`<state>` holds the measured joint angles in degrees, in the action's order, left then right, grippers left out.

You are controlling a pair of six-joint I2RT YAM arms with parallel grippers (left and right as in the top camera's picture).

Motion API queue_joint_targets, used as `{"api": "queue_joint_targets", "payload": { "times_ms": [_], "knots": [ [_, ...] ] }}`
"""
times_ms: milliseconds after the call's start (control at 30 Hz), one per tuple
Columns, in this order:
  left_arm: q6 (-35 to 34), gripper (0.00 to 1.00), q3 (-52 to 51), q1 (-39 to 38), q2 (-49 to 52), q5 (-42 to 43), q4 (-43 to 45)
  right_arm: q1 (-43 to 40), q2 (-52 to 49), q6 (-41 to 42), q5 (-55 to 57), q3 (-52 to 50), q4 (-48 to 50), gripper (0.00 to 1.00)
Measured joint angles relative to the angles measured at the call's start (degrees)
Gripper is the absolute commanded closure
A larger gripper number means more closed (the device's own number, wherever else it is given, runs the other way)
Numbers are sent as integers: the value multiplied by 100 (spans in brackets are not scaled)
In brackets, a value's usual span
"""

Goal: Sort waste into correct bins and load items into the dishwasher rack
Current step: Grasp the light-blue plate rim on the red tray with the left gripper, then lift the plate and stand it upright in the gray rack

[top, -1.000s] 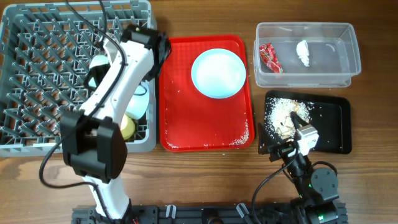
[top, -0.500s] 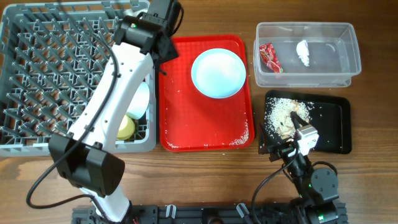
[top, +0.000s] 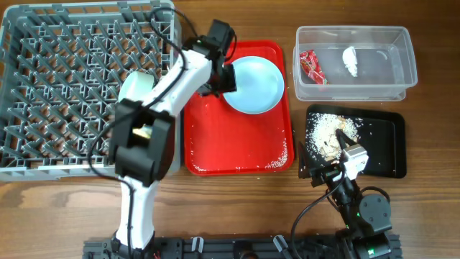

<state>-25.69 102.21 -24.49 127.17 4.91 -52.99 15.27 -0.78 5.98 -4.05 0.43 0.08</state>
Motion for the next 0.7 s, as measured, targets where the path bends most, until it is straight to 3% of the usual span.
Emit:
{"api": "queue_joint_targets", "payload": {
  "times_ms": [33, 133, 200, 433, 700],
  "knots": [
    [2, 70, -2, 0, 120, 70, 11, 0, 0, 0, 0, 0, 0, 0],
    [4, 78, -17, 0, 313, 199, 9, 0, 0, 0, 0, 0, 0, 0],
    [-17, 96, -26, 0, 332, 249, 9, 0, 0, 0, 0, 0, 0, 0],
    [-50, 96, -26, 50, 245, 267, -251, 0, 0, 0, 0, 0, -2, 0],
    [-50, 96, -28, 380, -737, -623, -938, 0, 0, 0, 0, 0, 0, 0]
  ]
}}
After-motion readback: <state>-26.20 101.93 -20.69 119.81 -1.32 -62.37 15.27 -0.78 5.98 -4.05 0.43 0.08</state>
